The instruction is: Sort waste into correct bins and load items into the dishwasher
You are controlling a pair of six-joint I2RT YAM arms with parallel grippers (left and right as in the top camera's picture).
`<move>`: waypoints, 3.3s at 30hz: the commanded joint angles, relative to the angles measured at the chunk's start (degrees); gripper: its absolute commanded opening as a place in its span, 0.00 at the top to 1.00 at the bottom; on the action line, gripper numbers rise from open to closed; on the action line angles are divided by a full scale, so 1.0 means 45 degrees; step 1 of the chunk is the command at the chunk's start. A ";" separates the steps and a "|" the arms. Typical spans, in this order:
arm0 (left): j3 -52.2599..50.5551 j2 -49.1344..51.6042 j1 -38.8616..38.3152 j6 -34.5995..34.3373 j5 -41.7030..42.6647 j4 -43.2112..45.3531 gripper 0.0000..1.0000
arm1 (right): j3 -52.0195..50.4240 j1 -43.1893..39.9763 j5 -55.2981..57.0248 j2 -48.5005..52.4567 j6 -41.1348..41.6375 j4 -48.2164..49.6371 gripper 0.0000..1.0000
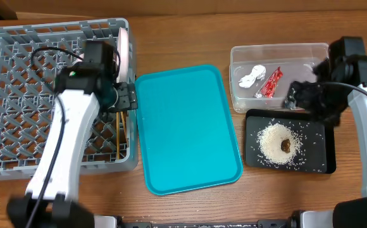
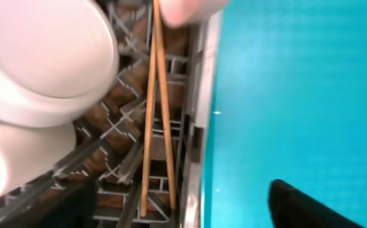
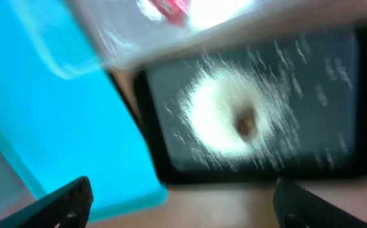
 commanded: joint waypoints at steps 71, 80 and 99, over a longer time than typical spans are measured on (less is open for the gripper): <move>-0.7548 -1.3877 0.0049 -0.0024 0.0578 -0.0102 0.00 | -1.6728 0.2069 0.2341 -1.9890 -0.0481 1.5514 0.00; -0.7548 -1.3877 0.0049 -0.0024 0.0578 -0.0102 0.00 | -1.9841 0.1501 0.1078 -1.9904 -0.0389 1.9103 0.00; -0.7548 -1.3877 0.0049 -0.0024 0.0578 -0.0102 0.00 | -1.9827 0.1467 0.0957 -1.9851 -0.0393 1.7685 0.00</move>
